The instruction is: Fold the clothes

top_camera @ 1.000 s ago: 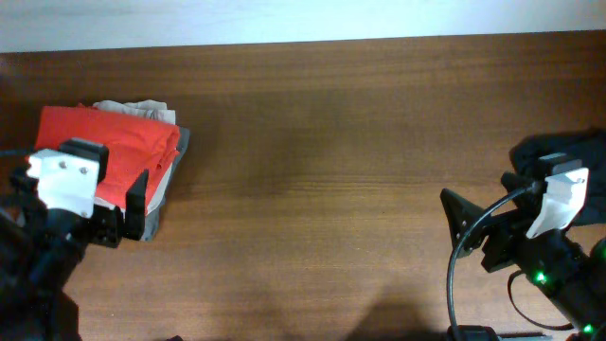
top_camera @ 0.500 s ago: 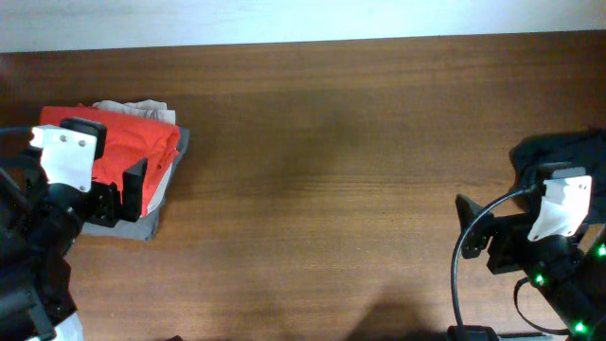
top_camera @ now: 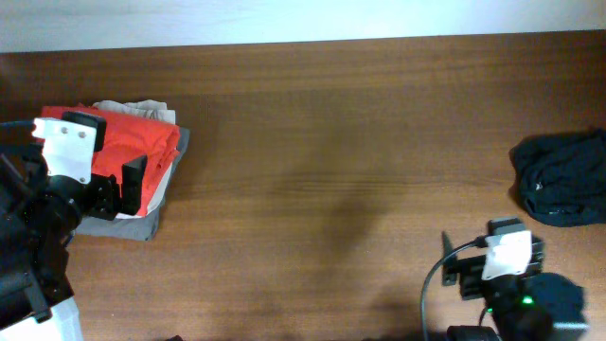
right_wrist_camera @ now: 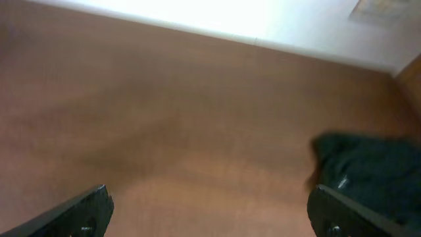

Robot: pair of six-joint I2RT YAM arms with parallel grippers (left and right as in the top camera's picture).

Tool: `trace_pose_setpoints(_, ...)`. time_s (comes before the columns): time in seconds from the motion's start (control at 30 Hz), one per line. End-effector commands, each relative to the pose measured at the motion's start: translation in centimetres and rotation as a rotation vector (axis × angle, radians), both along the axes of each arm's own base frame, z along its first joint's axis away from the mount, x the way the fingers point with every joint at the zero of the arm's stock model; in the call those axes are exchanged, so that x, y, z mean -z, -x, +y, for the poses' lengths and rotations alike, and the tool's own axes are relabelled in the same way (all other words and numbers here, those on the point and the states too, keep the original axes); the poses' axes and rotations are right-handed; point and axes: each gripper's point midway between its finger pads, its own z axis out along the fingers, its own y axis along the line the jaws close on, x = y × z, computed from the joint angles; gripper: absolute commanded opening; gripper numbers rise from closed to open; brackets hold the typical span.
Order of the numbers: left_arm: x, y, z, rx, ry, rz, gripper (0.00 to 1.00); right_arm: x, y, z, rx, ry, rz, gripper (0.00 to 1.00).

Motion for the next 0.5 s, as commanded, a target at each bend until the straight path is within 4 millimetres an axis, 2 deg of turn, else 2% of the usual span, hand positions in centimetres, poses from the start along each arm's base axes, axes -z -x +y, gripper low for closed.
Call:
trace_pose_setpoints(0.0, 0.2, 0.0, 0.0, 0.01, -0.01, 0.004, 1.0, 4.4, -0.1, 0.1, -0.008, 0.004, 0.01, 0.99)
trace_pose_setpoints(0.2, 0.2, 0.0, 0.0, 0.01, -0.011, 0.004, 1.0, 9.5, -0.6, 0.6, -0.038, -0.013, 0.029, 0.99)
trace_pose_setpoints(0.47, 0.2, 0.0, 0.0, 0.01, -0.011, 0.004, 1.0, 13.2, -1.2, 1.0, -0.06, -0.03, 0.081, 0.99)
